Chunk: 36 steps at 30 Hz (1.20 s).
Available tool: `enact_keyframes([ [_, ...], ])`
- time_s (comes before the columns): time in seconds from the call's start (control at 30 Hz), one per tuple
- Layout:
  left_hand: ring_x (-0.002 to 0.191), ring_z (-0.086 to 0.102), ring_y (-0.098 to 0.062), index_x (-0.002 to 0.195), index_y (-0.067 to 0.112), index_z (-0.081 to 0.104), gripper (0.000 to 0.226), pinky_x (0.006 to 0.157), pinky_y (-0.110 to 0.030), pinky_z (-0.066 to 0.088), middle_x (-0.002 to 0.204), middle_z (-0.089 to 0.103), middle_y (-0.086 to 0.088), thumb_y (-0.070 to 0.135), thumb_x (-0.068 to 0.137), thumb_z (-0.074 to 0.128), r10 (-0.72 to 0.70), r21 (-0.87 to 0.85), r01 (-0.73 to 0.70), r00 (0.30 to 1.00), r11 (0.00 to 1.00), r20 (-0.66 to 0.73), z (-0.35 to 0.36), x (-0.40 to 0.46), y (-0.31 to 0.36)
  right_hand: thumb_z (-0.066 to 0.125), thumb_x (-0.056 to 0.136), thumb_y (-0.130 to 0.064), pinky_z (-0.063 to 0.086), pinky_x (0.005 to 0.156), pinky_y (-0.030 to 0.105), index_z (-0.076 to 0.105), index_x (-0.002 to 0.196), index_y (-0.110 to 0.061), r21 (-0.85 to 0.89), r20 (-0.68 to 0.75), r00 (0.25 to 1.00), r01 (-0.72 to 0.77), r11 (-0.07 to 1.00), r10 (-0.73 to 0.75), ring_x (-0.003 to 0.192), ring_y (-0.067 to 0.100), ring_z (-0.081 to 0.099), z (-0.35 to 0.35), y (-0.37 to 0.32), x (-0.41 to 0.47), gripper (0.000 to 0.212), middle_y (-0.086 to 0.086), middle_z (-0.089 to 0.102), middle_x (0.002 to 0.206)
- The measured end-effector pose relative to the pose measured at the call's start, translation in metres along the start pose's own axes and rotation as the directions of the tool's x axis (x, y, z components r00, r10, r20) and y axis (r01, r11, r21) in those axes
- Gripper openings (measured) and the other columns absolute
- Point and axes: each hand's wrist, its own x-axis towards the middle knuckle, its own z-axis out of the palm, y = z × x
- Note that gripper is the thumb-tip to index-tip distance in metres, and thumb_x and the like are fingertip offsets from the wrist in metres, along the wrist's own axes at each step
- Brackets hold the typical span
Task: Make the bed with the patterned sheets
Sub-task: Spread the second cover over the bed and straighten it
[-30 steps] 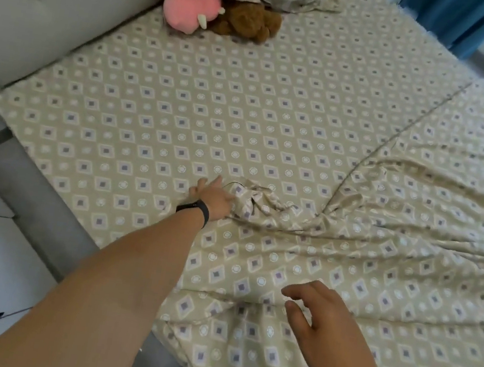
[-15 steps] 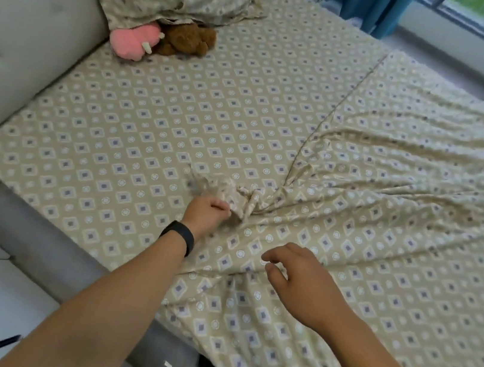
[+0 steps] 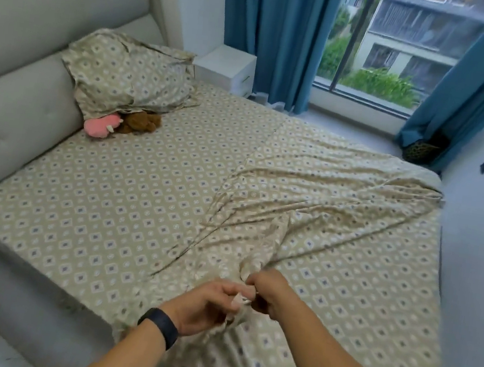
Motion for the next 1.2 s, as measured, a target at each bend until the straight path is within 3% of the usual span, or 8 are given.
enact_keyframes([
  [0.23,0.064,0.056,-0.013,0.116,0.015,0.055,0.057,0.061,-0.032,0.046,0.088,0.060,-0.002,0.045,0.075,0.084,-0.073,-0.078,0.042,0.890,0.996,-0.451,0.147,0.029,-0.070,0.042,0.085,-0.015,0.048,0.058,0.032,0.069,0.095,-0.008,0.079,-0.001,0.994,0.107,0.991,-0.107,0.067,0.026,0.063,-0.118,0.088,-0.058,0.029,0.013,0.070,0.080],
  [0.43,0.108,0.068,-0.040,0.148,0.026,0.035,0.099,0.094,-0.057,0.055,0.125,0.066,-0.022,0.041,0.068,0.091,0.027,-0.219,-0.213,0.772,0.952,-0.635,0.205,0.061,-0.079,0.052,0.090,-0.012,0.042,0.056,0.023,0.068,0.074,-0.007,0.086,0.127,0.946,0.289,0.953,-0.298,0.053,0.012,0.055,-0.173,0.135,-0.112,0.023,0.001,0.064,0.064],
  [0.57,0.124,0.052,-0.037,0.154,0.043,0.003,0.134,0.103,-0.050,0.050,0.150,0.038,-0.015,0.057,0.053,0.091,0.055,0.099,0.049,0.559,0.994,-0.827,0.231,0.058,-0.090,0.049,0.089,-0.003,0.035,0.052,0.022,0.056,0.058,-0.023,0.049,0.126,0.941,0.311,0.949,-0.315,0.050,0.006,0.044,-0.200,0.183,-0.138,0.038,-0.007,0.053,0.057],
  [0.73,0.110,0.066,-0.025,0.128,0.014,0.064,0.085,0.098,-0.046,0.054,0.128,0.068,-0.007,0.070,0.064,0.072,0.076,0.381,0.210,0.786,0.900,-0.613,0.242,0.053,-0.134,0.049,0.088,0.001,0.038,0.054,0.018,0.063,0.067,-0.017,0.001,0.078,0.928,0.365,0.931,-0.364,0.052,0.004,0.049,-0.214,0.222,-0.168,0.031,-0.011,0.058,0.058],
  [0.83,0.086,0.069,-0.031,0.085,0.012,0.072,0.048,0.081,-0.050,0.054,0.084,0.074,-0.003,0.055,0.064,0.063,0.256,0.509,0.137,0.736,0.850,-0.627,0.255,0.042,-0.165,0.051,0.081,-0.005,0.035,0.057,0.025,0.057,0.065,-0.016,0.010,0.014,0.938,0.346,0.938,-0.346,0.058,0.011,0.043,-0.220,0.250,-0.184,0.021,-0.008,0.052,0.057],
  [0.9,0.060,0.053,-0.022,0.057,0.023,0.050,0.030,0.069,-0.043,0.038,0.054,0.052,0.013,0.048,0.070,0.059,0.371,0.586,0.084,0.701,0.806,-0.610,0.297,0.013,-0.178,0.048,0.083,-0.011,0.035,0.062,0.030,0.054,0.067,-0.019,0.018,-0.067,0.953,0.298,0.955,-0.296,0.062,0.014,0.042,-0.225,0.284,-0.194,0.019,-0.005,0.052,0.065],
  [1.0,0.051,0.028,-0.010,0.060,0.027,0.030,0.042,0.063,-0.036,0.021,0.053,0.028,0.015,0.029,0.082,0.065,0.440,0.645,-0.034,0.758,0.764,-0.481,0.335,-0.006,-0.202,0.041,0.096,-0.015,0.037,0.058,0.024,0.055,0.077,-0.023,0.034,-0.136,0.975,0.183,0.982,-0.177,0.063,0.013,0.045,-0.237,0.331,-0.200,0.024,-0.004,0.052,0.072],
  [1.2,0.063,0.045,-0.009,0.074,0.010,0.056,0.027,0.060,-0.034,0.037,0.068,0.056,-0.009,0.035,0.076,0.065,0.376,0.861,-0.136,0.924,0.489,-0.068,0.408,-0.022,-0.270,0.046,0.104,-0.037,0.041,0.066,0.028,0.061,0.101,-0.016,0.301,-0.226,0.974,0.062,0.952,0.008,0.078,0.019,0.052,-0.274,0.403,-0.221,0.026,0.002,0.058,0.094],
])
